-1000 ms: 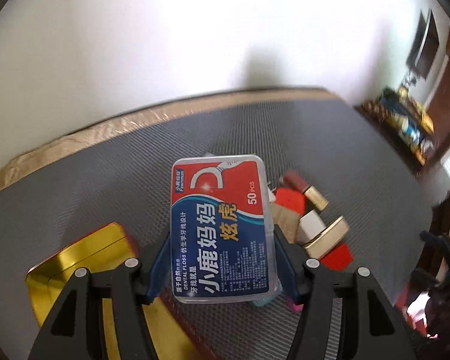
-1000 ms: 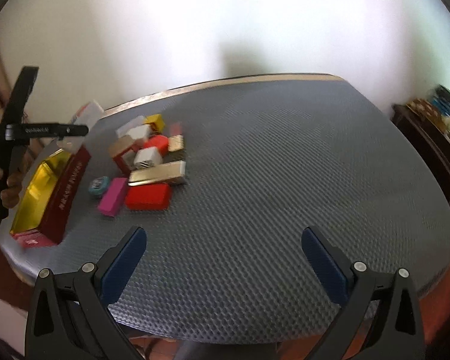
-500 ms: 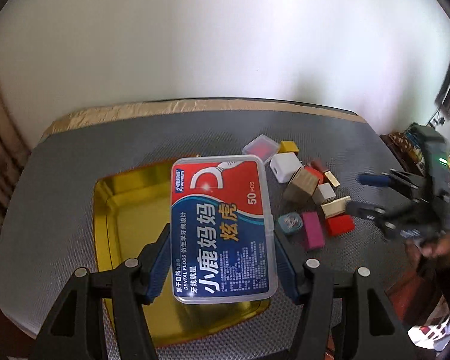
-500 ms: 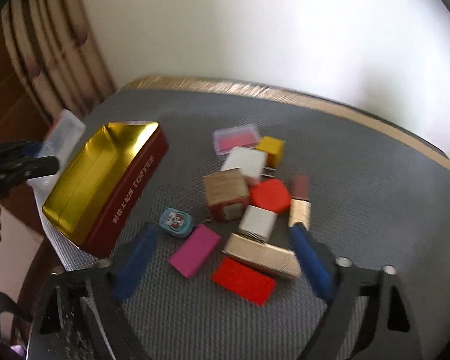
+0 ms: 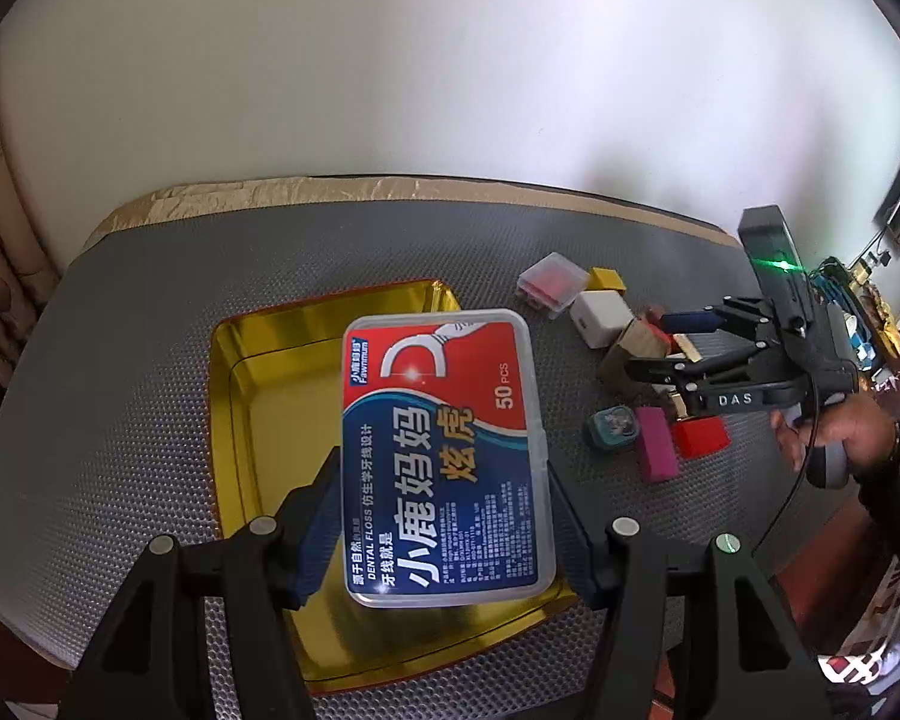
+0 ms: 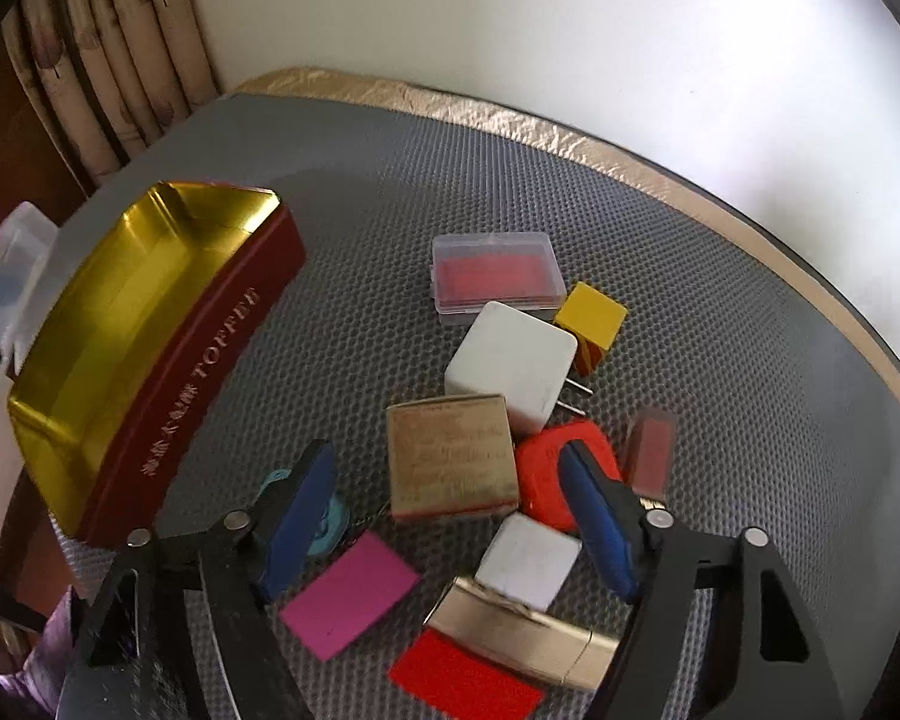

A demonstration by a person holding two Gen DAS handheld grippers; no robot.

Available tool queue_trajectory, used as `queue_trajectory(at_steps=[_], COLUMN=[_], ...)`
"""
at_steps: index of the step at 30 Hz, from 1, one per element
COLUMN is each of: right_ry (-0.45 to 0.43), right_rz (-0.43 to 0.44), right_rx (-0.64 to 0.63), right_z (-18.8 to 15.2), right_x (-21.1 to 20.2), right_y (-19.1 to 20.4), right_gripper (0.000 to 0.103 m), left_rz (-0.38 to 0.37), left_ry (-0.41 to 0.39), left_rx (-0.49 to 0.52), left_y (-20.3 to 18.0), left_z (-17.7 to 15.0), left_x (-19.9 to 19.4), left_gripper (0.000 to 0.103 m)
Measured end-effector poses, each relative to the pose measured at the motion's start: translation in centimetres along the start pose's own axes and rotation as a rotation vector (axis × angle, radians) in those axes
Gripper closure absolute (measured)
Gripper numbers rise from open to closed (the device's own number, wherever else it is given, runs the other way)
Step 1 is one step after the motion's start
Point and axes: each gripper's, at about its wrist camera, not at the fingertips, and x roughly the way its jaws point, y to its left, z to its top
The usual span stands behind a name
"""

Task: Organize rigid objects
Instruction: 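Carry the floss box into the tin with the left gripper while the right gripper grasps the tan cardboard cube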

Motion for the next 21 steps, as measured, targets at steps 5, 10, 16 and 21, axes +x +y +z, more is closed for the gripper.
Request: queue_trajectory(at_steps=[5,10,16,21], right_ry=[0.087,0.016,-0.158,-0.230], right_rz=[-0.005,0.044,0.130,0.178], right_rx=[0.001,0.046,0.138,0.199], right_z=[0.3,0.1,-2.3,-4.9], right_x=[2.2,0.5,-6.2,-9.6], right_y=[-0.3,-0.4,0.2,0.1], right_gripper=[0.061,0.062,0.062,0.062], left_rz=[0.016,0.050,0.106,0.120], left_ry=[0.008,0.021,0.053,0.086], left_rx=[-0.008,-0.008,0.022,-0.002], left_y=[0.7,1.5,2.9,4.9], left_z=[-0.2,-0.3,0.6,2.2], left_x=[0.4,1.3,3.5,6.3], left_gripper=[0.040,0.040,0.040,0.040])
